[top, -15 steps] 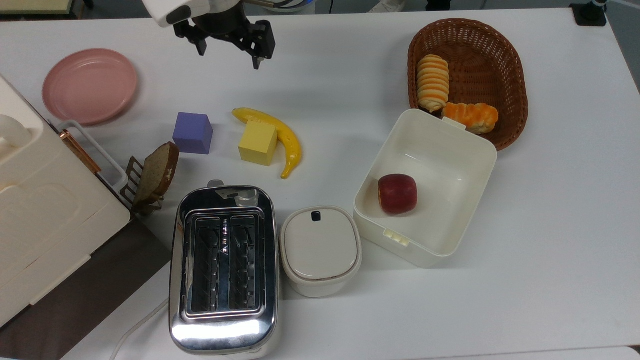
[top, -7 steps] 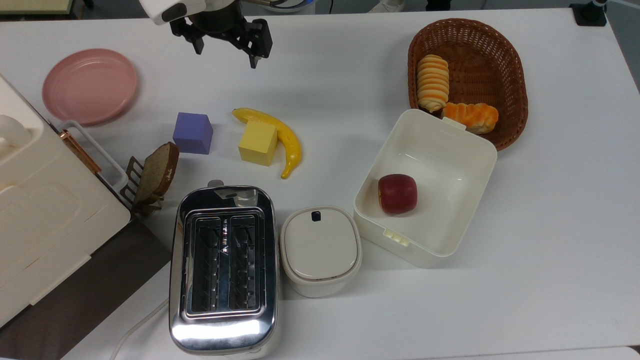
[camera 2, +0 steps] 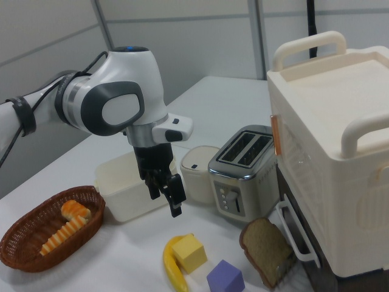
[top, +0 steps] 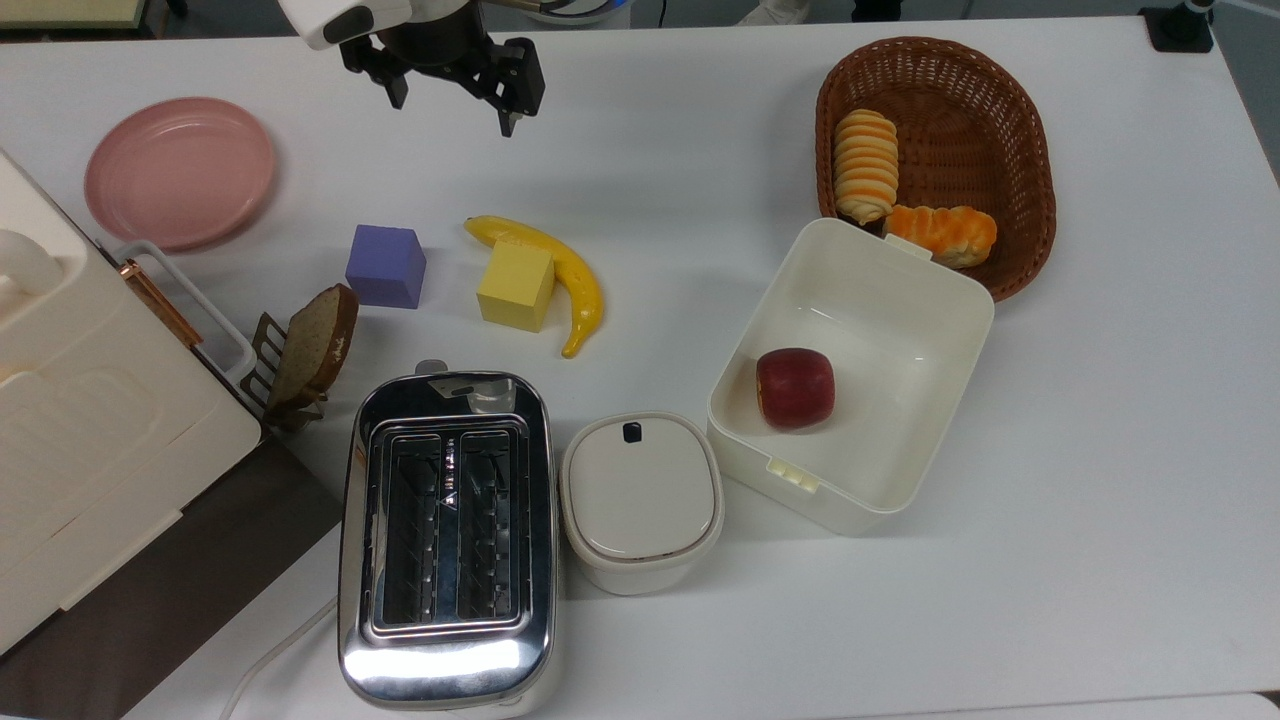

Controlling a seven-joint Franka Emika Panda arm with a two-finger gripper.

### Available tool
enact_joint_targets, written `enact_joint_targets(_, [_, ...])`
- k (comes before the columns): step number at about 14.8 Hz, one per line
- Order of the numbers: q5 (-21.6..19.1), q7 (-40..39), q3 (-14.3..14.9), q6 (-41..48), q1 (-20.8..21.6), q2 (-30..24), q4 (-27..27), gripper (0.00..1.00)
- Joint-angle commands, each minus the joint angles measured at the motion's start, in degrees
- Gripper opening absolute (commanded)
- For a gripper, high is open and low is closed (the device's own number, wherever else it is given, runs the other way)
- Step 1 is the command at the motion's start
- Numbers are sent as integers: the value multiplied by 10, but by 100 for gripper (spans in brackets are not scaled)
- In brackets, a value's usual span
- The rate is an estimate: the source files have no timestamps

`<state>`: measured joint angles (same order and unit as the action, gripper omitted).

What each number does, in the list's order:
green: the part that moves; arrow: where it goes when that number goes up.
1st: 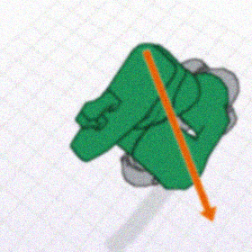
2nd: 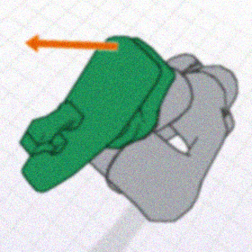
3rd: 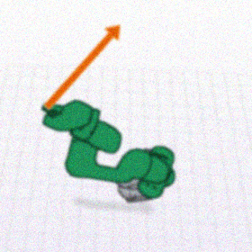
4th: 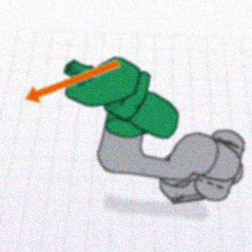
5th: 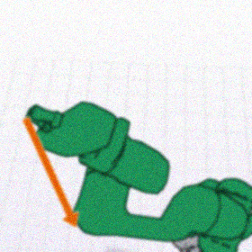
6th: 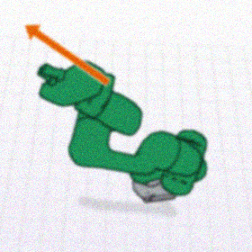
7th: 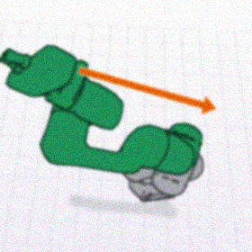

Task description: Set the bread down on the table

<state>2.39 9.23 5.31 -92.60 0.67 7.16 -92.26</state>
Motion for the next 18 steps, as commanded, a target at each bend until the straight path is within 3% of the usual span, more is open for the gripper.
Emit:
enact_joint_targets(1, [-3, -11, 4, -7, 5, -5, -4, 100])
enact_joint_targets(10, [14, -32, 0, -7, 11, -3, -12, 100])
enact_joint_targets(18, [12, 6, 23, 0, 149, -2, -15, 100])
